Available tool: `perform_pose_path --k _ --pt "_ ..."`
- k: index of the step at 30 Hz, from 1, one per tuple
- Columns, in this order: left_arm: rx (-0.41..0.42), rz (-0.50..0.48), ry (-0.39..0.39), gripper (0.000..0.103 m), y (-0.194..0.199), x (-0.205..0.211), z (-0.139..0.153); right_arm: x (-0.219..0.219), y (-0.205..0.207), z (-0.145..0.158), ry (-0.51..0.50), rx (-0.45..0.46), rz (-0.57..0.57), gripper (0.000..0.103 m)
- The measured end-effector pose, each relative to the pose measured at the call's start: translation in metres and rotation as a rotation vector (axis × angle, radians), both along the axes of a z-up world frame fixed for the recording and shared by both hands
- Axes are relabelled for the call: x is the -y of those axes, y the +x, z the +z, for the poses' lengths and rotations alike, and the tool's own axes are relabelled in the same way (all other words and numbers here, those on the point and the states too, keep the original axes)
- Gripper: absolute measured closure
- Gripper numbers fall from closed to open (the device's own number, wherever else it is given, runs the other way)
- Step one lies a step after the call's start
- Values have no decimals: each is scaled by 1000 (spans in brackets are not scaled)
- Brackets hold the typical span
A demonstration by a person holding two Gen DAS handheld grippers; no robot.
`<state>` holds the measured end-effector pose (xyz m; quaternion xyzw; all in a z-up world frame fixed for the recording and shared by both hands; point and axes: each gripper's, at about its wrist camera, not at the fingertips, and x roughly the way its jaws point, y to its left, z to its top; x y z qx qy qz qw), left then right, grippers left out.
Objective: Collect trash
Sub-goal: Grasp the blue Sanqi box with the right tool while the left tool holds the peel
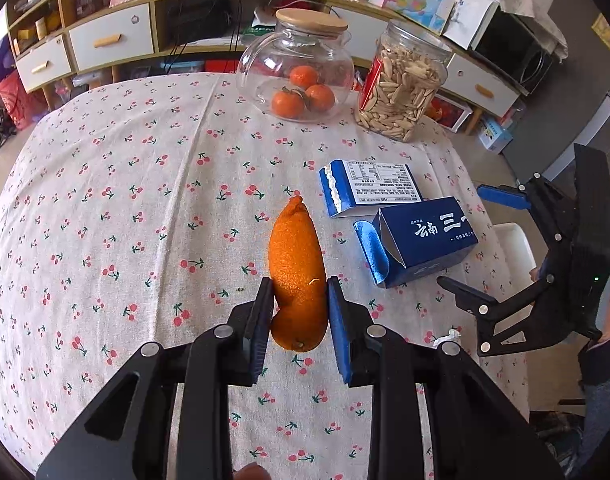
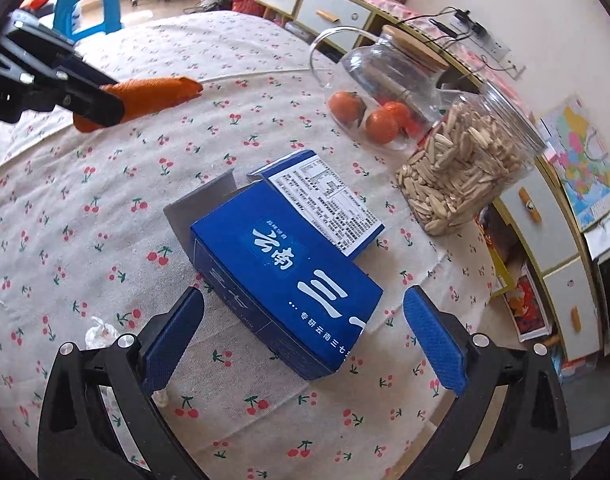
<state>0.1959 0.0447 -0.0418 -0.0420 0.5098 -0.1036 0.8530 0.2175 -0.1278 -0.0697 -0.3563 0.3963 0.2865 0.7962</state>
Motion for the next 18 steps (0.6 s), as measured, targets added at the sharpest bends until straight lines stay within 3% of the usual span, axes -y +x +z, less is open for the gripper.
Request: perform_pose_path --k 3,5,6,9,13,18 --pt "-9 9 0 76 2 -1 -3 -12 8 -19 -116 -24 60 7" --pt "-14 17 3 76 3 -3 -5 -11 17 -26 -123 -42 39 7" --pt "-14 19 4 76 4 -4 -5 -9 21 -25 -93 -60 20 8" --pt "-9 19 8 76 4 -5 -5 -2 31 -22 16 -174 -78 53" --pt "0 33 8 76 3 -6 -3 7 16 -21 96 -184 -202 61" --pt "21 74 7 76 0 -12 2 18 -10 -9 244 -215 -348 62"
